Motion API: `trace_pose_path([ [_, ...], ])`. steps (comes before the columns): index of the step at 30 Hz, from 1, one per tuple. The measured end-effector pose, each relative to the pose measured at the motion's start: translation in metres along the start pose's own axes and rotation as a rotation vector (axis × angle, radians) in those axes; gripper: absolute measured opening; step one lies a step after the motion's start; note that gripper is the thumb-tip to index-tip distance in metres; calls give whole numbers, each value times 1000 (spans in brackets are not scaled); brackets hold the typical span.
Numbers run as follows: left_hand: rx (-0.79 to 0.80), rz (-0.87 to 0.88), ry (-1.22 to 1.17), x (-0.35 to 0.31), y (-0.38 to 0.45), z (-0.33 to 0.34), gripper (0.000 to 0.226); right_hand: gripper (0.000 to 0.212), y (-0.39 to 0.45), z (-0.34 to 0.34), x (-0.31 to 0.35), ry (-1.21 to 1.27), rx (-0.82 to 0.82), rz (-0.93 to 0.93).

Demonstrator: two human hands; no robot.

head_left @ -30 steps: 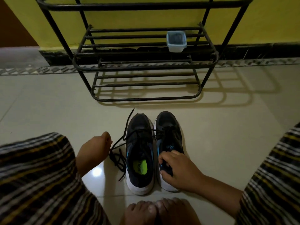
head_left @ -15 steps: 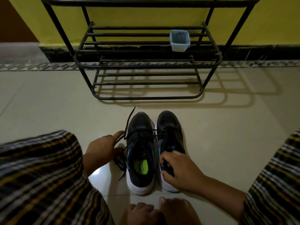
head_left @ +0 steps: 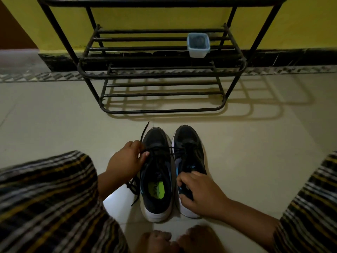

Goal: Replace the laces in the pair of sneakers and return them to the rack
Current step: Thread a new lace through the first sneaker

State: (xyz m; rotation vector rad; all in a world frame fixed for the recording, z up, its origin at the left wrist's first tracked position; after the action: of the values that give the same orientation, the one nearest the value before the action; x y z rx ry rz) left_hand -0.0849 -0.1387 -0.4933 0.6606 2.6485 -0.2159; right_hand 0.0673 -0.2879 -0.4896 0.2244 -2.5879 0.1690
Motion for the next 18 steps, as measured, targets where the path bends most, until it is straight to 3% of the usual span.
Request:
trace_pose_path([
  [3,-73,303,186,-18,-10,-11,34,23,1,0,0,4,1,1],
  [6,-42,422,352,-11,-18,-16,29,21,0,0,0,3,-4,2],
  [12,8,374,479,35,-31,-10,33,20,1,-1,0,3,-4,18],
  [15,87,324,483,54,-40,-4,22,20,1,0,-1,16,-5,22],
  [18,190,223,523,61,-44,-1,31,20,0,1,-1,18,-2,24],
])
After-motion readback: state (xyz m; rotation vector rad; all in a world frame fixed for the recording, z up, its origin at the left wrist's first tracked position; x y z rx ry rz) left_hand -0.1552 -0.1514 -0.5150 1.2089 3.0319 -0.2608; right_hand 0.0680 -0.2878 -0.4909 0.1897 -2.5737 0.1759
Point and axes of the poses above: each hand's wrist, its own y-axis towards the middle knuckle, its own z-axis out of the palm, x = y × z, the point moved 7 cm from there along y, towards the middle knuckle
